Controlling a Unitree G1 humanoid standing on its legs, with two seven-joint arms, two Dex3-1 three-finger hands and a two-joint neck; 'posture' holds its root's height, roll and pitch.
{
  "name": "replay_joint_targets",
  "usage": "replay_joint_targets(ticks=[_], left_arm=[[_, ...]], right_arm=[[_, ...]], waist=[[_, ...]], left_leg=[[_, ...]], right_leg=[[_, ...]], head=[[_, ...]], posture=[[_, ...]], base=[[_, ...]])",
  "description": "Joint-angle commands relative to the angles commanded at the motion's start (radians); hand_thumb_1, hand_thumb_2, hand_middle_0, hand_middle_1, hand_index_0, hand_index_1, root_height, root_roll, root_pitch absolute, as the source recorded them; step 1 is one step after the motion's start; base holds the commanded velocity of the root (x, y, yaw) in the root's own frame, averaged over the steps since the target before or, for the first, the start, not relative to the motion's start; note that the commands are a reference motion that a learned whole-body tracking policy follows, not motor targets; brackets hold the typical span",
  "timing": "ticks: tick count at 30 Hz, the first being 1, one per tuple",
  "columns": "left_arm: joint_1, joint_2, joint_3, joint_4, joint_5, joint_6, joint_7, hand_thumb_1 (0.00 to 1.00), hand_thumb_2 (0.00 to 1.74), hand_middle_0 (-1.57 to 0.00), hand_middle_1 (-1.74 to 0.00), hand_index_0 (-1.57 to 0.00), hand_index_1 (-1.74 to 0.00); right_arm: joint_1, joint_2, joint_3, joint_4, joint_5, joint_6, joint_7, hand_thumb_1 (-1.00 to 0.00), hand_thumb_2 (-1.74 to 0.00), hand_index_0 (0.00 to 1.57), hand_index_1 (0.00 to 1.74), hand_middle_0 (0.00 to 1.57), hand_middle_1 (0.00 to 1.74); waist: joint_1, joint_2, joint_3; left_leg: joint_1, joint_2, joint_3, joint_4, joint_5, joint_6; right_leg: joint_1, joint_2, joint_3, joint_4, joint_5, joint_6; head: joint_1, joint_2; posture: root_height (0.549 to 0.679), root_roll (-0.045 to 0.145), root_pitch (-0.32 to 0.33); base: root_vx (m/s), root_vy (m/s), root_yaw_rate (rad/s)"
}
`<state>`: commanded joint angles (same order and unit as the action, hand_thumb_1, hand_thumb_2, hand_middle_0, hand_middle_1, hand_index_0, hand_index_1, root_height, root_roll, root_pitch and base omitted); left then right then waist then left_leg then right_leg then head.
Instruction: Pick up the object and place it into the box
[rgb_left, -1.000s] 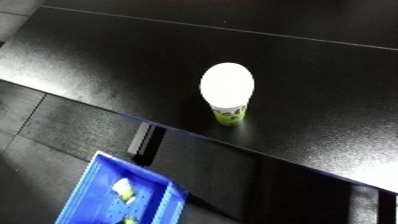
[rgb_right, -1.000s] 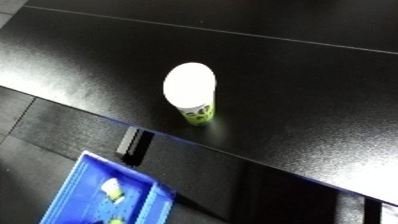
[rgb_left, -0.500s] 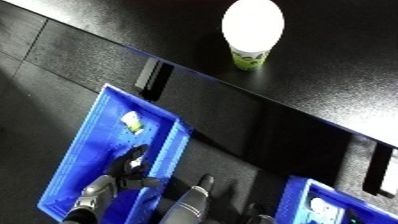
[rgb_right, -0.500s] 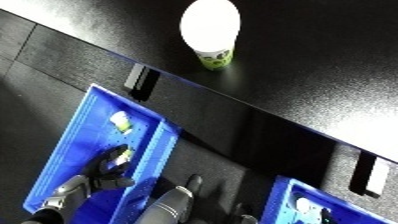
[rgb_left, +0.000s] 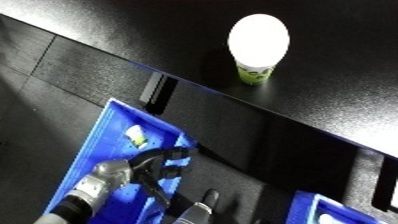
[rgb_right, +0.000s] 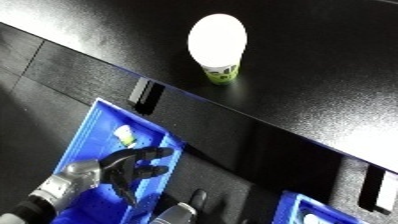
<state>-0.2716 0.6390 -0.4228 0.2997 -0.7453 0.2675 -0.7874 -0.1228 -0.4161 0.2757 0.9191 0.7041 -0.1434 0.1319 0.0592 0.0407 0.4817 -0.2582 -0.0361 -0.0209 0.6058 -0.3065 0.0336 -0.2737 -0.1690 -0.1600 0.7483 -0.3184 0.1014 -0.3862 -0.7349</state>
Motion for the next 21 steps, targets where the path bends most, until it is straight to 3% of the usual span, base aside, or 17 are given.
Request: replay_joint_targets(ticks=[3, 5, 12, 16, 21], left_arm=[[0.012, 0.043, -0.006, -0.265, -0.141, 0.099, -0.006, 0.00, 0.00, 0.00, 0.00, 0.00, 0.00], [0.008, 0.040, -0.007, -0.352, -0.246, 0.111, -0.007, 0.00, 0.00, 0.00, 0.00, 0.00, 0.00], [0.003, -0.051, 0.067, -0.518, -0.594, 0.101, 0.047, 0.00, 0.00, 0.00, 0.00, 0.00, 0.00], [-0.001, -0.104, 0.133, -0.545, -0.674, 0.083, 0.064, 0.00, 0.00, 0.00, 0.00, 0.00, 0.00], [-0.016, -0.152, 0.224, -0.558, -0.706, -0.011, 0.129, 0.00, 0.00, 0.00, 0.00, 0.00, 0.00]], right_arm=[[0.000, -0.004, 0.004, 0.010, 0.007, -0.012, 0.000, 0.00, 0.00, 0.00, 0.00, 0.00, 0.00], [0.003, -0.003, 0.011, 0.011, 0.011, -0.016, 0.000, 0.00, 0.00, 0.00, 0.00, 0.00, 0.00], [0.023, 0.022, 0.001, 0.051, 0.039, -0.049, 0.018, 0.00, 0.00, 0.00, 0.00, 0.00, 0.00], [0.031, 0.040, -0.011, 0.065, 0.038, -0.062, 0.027, 0.00, 0.00, 0.00, 0.00, 0.00, 0.00], [0.041, 0.054, -0.027, 0.066, 0.031, -0.068, 0.039, 0.00, 0.00, 0.00, 0.00, 0.00, 0.00]], waist=[[0.017, 0.000, 0.005], [0.024, -0.002, 0.005], [0.046, -0.018, -0.003], [0.053, -0.028, -0.008], [0.055, -0.037, -0.012]], left_leg=[[-0.004, -0.007, -0.009, 0.000, 0.000, -0.0012], [-0.006, -0.010, -0.013, 0.000, -0.001, -0.0029], [-0.004, -0.019, -0.026, -0.003, -0.004, -0.0079], [-0.003, -0.023, -0.032, -0.006, -0.003, -0.0116], [0.002, -0.021, -0.034, -0.011, -0.001, -0.0165]], right_leg=[[0.003, -0.0084, -0.012, -0.003, 0.005, 0.0028], [0.004, -0.0116, -0.018, -0.004, 0.004, 0.0018], [0.010, -0.0124, -0.030, -0.007, -0.004, -0.0091], [0.009, -0.0087, -0.033, -0.006, -0.008, -0.0163], [0.008, -0.0047, -0.034, 0.000, -0.015, -0.0229]], head=[[0.046, 0.017], [0.076, 0.025], [0.138, 0.047], [0.154, 0.045], [0.148, 0.039]], posture=[[0.642, 0.021, -0.078], [0.642, 0.021, -0.077], [0.643, 0.023, -0.073], [0.643, 0.024, -0.070], [0.642, 0.026, -0.069]], base=[[-0.005, -0.055, 0.141], [0.003, -0.051, 0.086], [0.017, -0.050, 0.076], [0.017, -0.037, 0.028], [0.018, -0.018, -0.018]])
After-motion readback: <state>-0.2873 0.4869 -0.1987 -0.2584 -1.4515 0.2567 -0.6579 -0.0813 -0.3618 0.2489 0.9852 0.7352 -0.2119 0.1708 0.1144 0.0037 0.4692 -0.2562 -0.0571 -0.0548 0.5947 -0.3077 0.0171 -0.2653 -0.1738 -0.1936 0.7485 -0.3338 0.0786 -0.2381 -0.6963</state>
